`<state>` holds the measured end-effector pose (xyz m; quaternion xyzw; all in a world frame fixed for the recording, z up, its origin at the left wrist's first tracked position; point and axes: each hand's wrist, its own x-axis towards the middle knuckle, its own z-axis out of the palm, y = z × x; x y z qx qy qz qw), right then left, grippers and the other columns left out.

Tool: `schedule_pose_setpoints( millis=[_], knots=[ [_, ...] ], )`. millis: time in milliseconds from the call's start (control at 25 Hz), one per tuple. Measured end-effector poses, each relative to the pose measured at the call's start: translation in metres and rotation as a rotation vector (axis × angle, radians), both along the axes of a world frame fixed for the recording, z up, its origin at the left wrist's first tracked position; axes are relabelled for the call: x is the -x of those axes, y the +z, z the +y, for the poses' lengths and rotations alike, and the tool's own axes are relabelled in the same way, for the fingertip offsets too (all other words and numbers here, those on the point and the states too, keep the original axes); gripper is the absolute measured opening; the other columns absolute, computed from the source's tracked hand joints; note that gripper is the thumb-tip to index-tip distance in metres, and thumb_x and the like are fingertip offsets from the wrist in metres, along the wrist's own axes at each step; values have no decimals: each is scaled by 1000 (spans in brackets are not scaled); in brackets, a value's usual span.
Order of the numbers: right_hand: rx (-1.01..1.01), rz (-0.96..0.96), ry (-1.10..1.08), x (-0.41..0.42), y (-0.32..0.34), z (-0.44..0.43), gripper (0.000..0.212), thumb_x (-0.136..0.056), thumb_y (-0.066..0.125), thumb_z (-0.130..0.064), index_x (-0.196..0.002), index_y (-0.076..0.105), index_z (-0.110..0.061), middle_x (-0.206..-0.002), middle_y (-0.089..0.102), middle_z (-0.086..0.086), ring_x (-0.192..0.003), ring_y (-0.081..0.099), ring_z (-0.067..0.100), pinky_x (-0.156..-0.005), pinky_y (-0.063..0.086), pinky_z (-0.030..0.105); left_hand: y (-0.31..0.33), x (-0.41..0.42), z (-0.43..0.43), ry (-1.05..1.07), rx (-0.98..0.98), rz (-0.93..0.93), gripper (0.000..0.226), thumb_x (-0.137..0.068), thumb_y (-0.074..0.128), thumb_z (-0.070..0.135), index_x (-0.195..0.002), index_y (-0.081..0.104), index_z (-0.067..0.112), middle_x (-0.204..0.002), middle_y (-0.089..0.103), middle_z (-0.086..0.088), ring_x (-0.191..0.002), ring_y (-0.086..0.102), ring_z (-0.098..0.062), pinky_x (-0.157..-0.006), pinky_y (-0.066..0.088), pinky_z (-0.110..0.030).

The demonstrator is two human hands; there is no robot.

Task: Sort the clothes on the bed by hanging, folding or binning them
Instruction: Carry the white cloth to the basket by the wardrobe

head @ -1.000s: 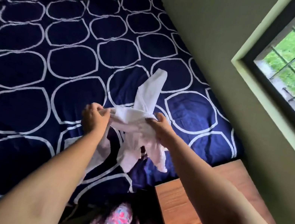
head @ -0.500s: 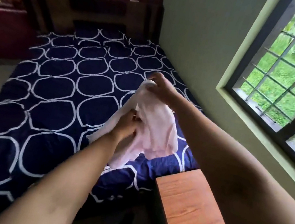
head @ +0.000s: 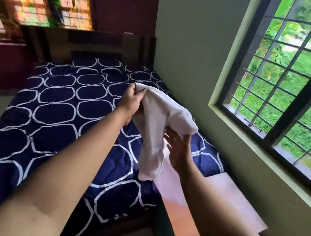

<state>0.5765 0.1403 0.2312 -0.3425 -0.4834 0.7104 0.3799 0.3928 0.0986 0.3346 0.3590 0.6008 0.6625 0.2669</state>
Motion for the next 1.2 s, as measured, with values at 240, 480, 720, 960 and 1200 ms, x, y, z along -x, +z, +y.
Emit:
schedule_pose_setpoints(
  millis=[240, 480, 720, 960, 1200],
  knots=[
    [-290, -136, -123, 38, 67, -24, 30, -85, 63, -51, -100, 68, -25, -116, 55, -1, -109, 56, 15, -93, 48, 35, 5, 34, -73, -80, -3, -92, 8, -96, 57, 24, -96, 51, 18, -97, 62, -8, -89, 58, -20, -81, 50, -36],
    [-438, -55, 159, 107, 127, -94, 30, -89, 55, -13, -61, 51, -20, -53, 47, -12, -47, 41, 2, -45, 34, 18, 31, 91, -180, -540, 465, 107, 16, -92, 59, 25, -100, 60, 11, -90, 65, -8, -74, 65, -16, -64, 54, -27],
    [-707, -271, 686, 165, 183, -186, 22, -74, 59, -14, -60, 43, -18, -51, 42, -11, -45, 37, 2, -43, 32, 17, 32, 136, -274, -281, 338, -57, 76, -69, 63, 72, -129, 47, 29, -131, 57, -1, -118, 56, -23, -103, 42, -39],
    [-758, -250, 493, 169, 204, -226, 17, -83, 64, -12, -74, 52, -18, -63, 51, -8, -53, 46, 1, -51, 42, 16, 13, 143, -325, -313, 182, -230, 40, -80, 61, 49, -102, 63, 15, -82, 75, -2, -78, 70, -17, -63, 57, -29],
    [-804, -746, 689, 145, 158, -219, 29, -83, 74, -18, -107, 60, -11, -93, 64, 1, -81, 59, 14, -76, 51, 32, 71, 165, -337, -52, -85, 76, 32, -94, 55, 8, -74, 75, 24, -69, 71, 9, -64, 64, -4, -62, 51, -23]
  ],
)
